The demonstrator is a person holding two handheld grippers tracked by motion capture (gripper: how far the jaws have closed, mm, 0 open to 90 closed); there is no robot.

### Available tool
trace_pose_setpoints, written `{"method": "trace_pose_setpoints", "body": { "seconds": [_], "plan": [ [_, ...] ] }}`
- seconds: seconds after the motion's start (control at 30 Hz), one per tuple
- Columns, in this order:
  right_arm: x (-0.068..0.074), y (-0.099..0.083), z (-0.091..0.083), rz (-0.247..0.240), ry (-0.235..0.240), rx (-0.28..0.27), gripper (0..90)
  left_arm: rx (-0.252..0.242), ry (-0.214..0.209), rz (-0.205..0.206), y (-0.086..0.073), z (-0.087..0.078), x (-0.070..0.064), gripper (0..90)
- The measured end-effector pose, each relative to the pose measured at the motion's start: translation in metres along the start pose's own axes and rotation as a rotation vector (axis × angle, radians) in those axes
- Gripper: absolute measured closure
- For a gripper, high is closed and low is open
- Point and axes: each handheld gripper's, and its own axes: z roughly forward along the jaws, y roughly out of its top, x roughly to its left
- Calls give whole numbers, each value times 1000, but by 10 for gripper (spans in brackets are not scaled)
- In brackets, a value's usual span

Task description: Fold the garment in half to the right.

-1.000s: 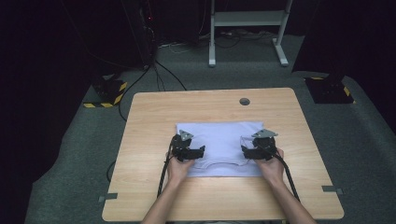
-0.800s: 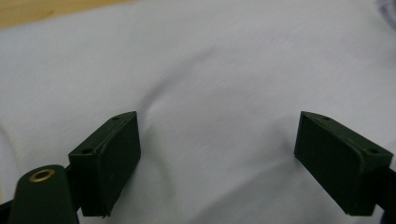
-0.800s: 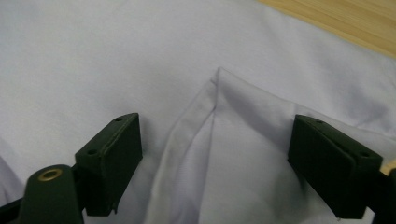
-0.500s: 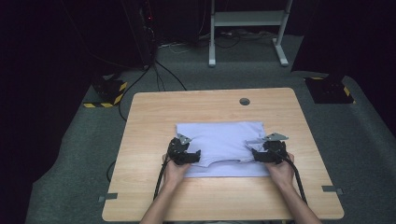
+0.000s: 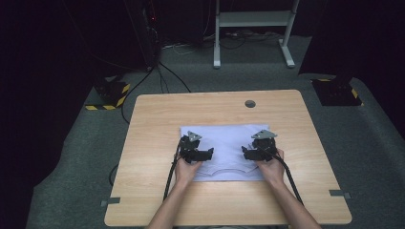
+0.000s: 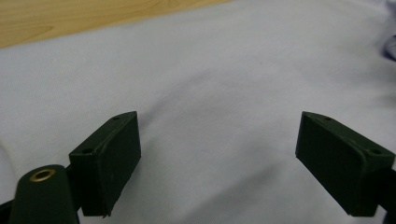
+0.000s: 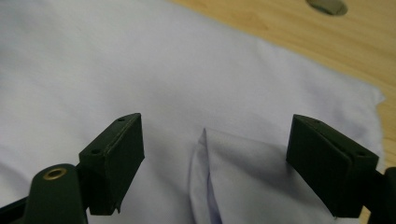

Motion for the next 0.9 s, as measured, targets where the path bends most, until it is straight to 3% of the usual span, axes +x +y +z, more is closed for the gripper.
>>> {"method": "trace_pose_setpoints", "body": {
  "seconds": [0.07,0.13,0.3,0.37,0.47,0.57,0.7,0.77,0.9],
  "plan": [
    [-1,-2,11,-14,-22,43,184,29,27,7,-3,5,4,149],
    [-7,-6,13,-3,-22,63,179,6,28,15,-8,2,8,166],
    [-35,-25,-5,52,-56,70,172,13,64,33,-18,-9,15,177],
    [-46,-35,-14,72,-73,73,175,16,60,7,-19,-13,19,178],
    [-55,-43,-24,105,-62,64,173,-2,54,-17,-18,-18,22,165],
    [-51,-38,-30,100,-54,12,183,-39,38,-18,-13,-21,18,159],
    [-32,-18,-28,71,-8,-43,185,-46,26,9,-3,-15,9,147],
    [-23,-10,-18,51,10,-34,184,-27,26,23,-1,-8,6,146],
    [-17,-9,7,34,-15,34,188,20,39,17,-4,3,12,145]
  ]
}}
